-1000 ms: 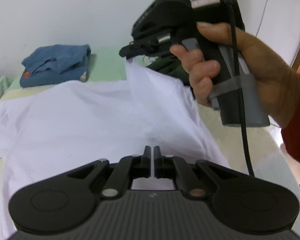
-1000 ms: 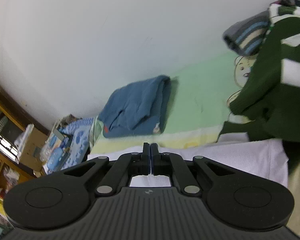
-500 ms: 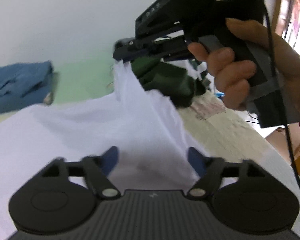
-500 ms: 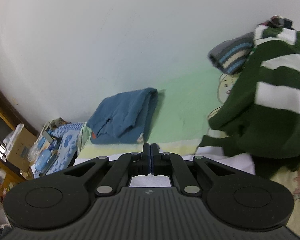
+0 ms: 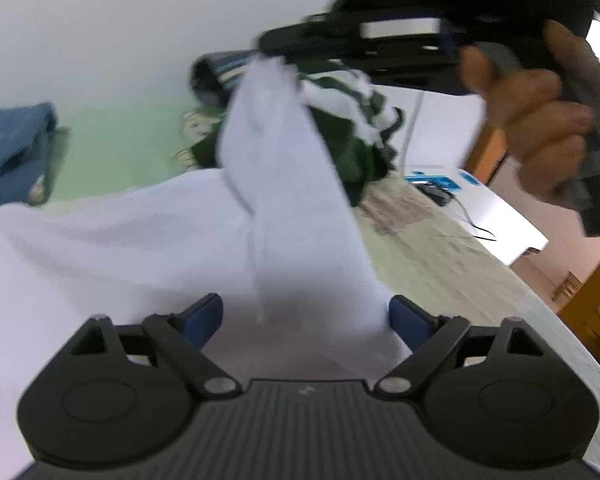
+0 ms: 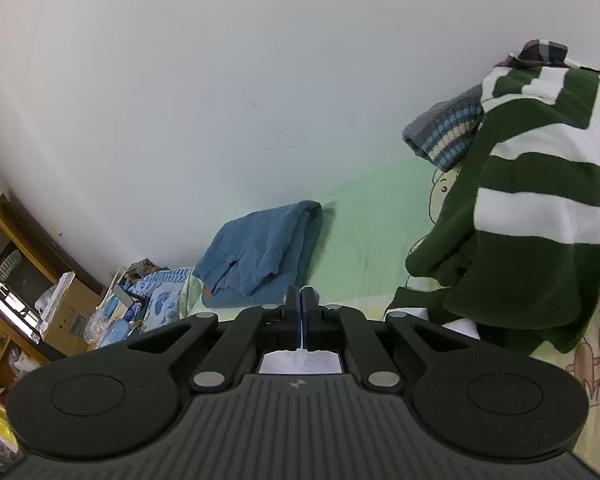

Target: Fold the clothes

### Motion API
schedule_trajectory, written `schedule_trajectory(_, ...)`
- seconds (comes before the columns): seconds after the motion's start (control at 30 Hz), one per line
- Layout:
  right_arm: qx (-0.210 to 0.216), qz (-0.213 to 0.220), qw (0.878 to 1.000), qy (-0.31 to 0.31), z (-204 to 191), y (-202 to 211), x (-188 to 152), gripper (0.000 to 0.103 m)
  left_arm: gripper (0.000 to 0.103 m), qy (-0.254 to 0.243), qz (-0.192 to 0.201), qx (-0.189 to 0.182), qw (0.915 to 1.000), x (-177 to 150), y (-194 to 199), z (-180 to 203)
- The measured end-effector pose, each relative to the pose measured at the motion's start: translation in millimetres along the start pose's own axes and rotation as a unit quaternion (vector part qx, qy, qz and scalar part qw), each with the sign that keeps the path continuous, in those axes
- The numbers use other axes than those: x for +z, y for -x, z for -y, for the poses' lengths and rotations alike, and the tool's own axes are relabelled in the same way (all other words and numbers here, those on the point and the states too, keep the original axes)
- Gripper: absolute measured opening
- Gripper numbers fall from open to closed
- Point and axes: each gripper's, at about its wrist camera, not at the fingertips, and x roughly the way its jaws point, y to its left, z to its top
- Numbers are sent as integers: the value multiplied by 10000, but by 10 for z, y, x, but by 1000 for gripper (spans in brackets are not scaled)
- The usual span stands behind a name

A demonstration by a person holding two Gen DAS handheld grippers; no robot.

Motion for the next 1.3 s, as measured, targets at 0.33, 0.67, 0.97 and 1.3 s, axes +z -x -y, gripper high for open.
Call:
schedule_trajectory(0.33, -24, -12, 10000, -39, 43, 25, -25, 1, 24, 528, -76, -792, 9954, -35, 110, 71)
schedule_trajectory(0.67, -92, 27, 9999, 32, -16, 14, -97, 1, 2, 489, 130, 144, 9986, -219, 341, 248)
schedule_trajectory(0.97, 99, -85, 9998, 146, -197, -72, -208, 1, 2, 286, 434, 673, 9964, -317, 718, 481)
schedule_trajectory(1.3, 188, -383, 9987, 260, -404, -503, -514, 1, 12, 329, 3, 1263, 9914, -493, 759, 392)
